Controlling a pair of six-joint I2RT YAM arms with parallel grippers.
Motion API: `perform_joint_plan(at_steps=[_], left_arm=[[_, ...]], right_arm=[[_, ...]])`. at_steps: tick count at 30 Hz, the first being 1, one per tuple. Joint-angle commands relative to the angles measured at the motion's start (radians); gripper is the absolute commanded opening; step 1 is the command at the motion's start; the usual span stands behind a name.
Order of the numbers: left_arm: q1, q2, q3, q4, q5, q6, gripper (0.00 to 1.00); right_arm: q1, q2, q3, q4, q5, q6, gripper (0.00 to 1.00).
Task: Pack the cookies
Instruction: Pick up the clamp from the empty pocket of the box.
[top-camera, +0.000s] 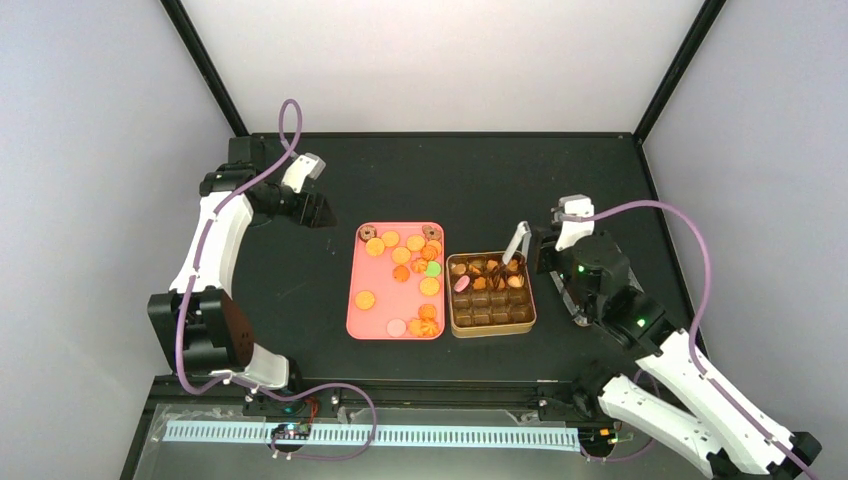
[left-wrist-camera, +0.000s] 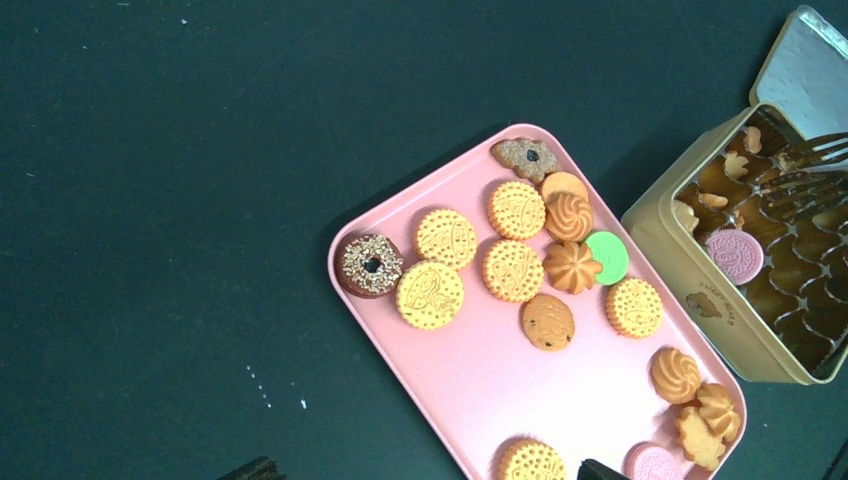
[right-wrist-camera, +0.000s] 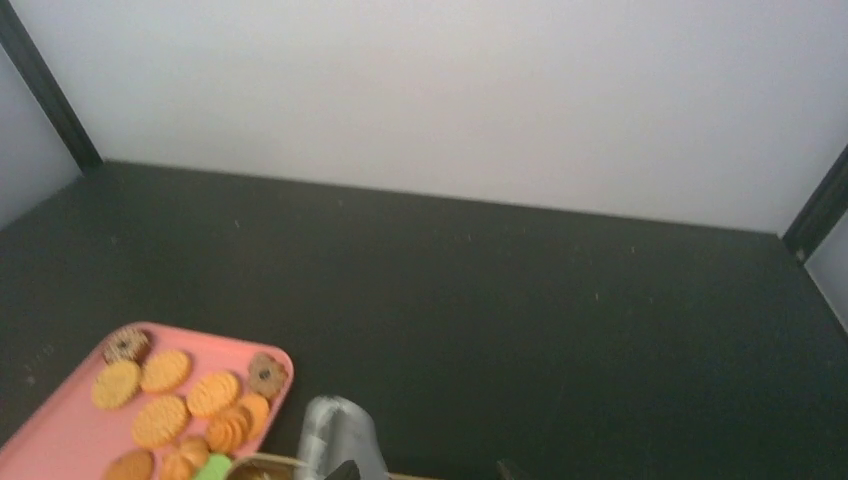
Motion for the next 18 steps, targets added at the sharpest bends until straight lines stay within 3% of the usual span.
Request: perform_joint_plan(at_steps=[1, 18], left_arm=[[0.003, 0.025, 0.03, -0.008, 0.04, 0.012, 0.79], [0.003, 0.017, 0.02, -0.018, 0.046, 0.029, 0.79]], right_arm=[[-0.004, 0.006, -0.074, -0.027, -0.021, 0.039, 0.35], [-0.005, 0.056, -0.129, -0.005, -0.114, 0.062, 0.31]])
